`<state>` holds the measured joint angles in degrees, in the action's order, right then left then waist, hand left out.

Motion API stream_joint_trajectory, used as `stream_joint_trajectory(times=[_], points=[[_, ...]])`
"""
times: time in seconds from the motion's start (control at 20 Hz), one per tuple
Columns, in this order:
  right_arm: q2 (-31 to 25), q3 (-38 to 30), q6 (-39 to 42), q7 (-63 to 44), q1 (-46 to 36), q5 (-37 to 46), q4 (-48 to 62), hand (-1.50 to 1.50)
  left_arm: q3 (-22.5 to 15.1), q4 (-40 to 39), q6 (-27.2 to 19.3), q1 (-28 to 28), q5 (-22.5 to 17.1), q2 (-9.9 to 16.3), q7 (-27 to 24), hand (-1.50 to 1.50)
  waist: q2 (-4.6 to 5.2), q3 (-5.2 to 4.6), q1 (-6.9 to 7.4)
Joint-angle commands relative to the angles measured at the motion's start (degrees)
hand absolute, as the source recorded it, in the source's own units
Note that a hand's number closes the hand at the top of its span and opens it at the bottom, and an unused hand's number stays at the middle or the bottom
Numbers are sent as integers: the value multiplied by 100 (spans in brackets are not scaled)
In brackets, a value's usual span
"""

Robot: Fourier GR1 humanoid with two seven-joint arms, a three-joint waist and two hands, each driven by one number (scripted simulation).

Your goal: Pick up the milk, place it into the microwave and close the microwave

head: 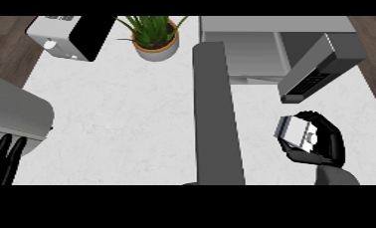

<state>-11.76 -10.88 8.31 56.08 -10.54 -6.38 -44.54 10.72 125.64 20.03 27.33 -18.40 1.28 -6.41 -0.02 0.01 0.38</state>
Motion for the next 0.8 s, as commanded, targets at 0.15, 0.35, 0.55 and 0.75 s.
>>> stream_joint_trajectory(times=[0.15, 0.35, 0.55, 0.75], points=[[-81, 313, 690, -626, 423, -248, -1283, 150, 349, -109, -22, -363, -394, 232, 305, -150, -16, -6, -82], [403, 594, 283, -1193, 479, -286, -2170, 150, -205, 222, -363, -198, 192, -119, 244, -150, -15, -4, -61], [385, 808, -211, -1810, 614, 45, -2999, 150, 120, 243, 161, 151, -152, -121, 159, -150, -13, -3, -30], [356, 921, -876, -2671, 239, 448, -3579, 150, 333, 124, 179, 183, -226, -98, 101, -150, -10, -4, -14]])
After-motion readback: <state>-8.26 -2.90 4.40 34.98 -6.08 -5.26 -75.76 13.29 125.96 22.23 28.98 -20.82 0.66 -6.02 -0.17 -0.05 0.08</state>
